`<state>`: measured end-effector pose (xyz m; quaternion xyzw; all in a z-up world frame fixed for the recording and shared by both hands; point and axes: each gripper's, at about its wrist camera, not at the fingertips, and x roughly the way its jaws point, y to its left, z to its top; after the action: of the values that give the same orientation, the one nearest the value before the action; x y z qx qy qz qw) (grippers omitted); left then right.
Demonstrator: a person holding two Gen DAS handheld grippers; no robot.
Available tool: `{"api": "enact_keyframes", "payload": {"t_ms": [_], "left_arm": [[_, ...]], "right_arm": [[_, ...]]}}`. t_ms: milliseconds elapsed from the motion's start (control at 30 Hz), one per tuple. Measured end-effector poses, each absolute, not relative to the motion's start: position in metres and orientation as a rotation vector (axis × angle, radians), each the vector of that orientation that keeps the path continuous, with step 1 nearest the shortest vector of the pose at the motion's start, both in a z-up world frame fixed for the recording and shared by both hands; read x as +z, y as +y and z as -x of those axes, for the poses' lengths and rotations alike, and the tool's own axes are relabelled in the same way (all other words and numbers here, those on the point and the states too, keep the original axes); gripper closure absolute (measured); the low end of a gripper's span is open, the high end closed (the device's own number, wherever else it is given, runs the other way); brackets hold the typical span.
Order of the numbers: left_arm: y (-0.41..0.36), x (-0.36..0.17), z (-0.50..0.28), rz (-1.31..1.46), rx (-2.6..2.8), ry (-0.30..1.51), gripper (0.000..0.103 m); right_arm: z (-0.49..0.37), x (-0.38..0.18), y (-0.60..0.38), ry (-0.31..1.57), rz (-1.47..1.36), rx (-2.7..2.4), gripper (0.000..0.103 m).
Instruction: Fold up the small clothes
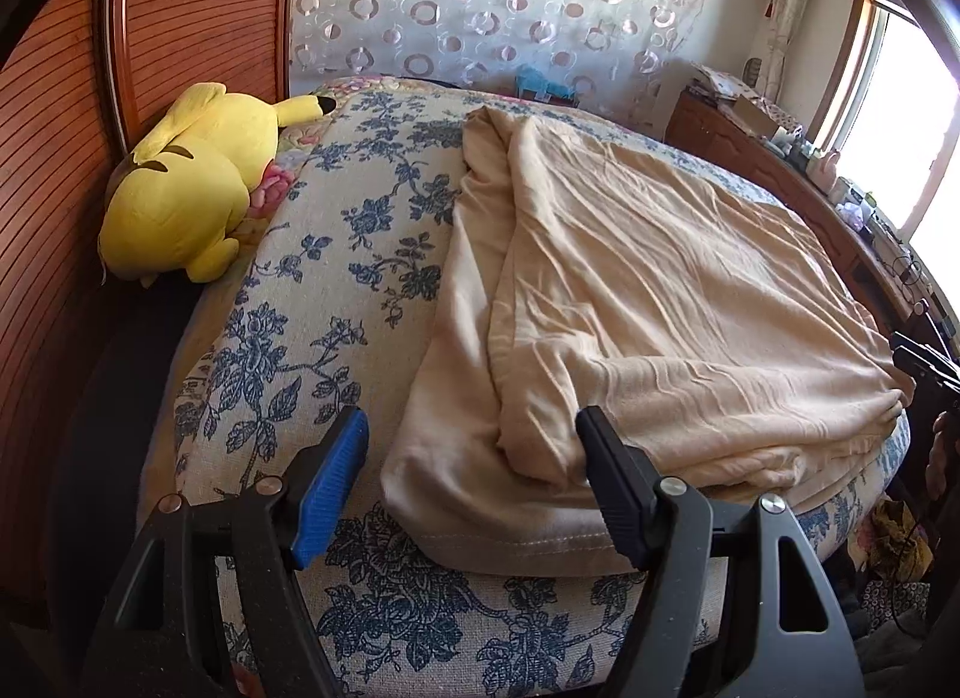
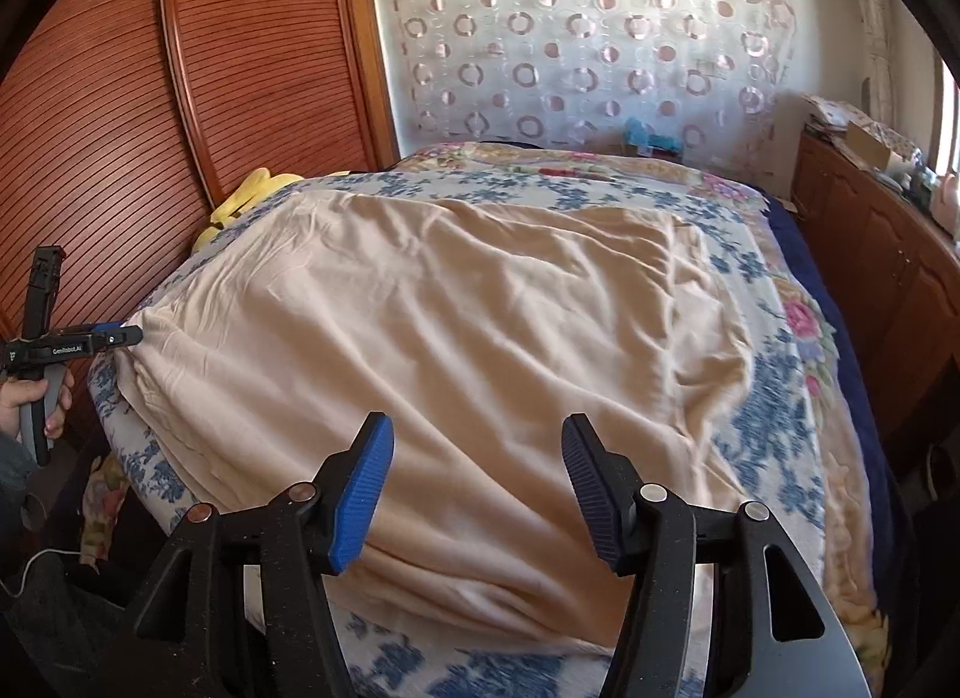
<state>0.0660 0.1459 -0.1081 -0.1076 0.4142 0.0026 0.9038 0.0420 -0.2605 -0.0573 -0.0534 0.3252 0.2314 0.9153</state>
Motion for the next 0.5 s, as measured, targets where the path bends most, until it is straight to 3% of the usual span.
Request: {"api": "enact_keyframes", "payload": {"t_ms": [500], "left_arm": [[0.142, -0.106, -0.063, 0.215, -0.001, 0.842, 0.031]], "right_arm": [[-0.079, -0.095, -0.172, 0.742, 0.225, 0.541, 0.041]]}}
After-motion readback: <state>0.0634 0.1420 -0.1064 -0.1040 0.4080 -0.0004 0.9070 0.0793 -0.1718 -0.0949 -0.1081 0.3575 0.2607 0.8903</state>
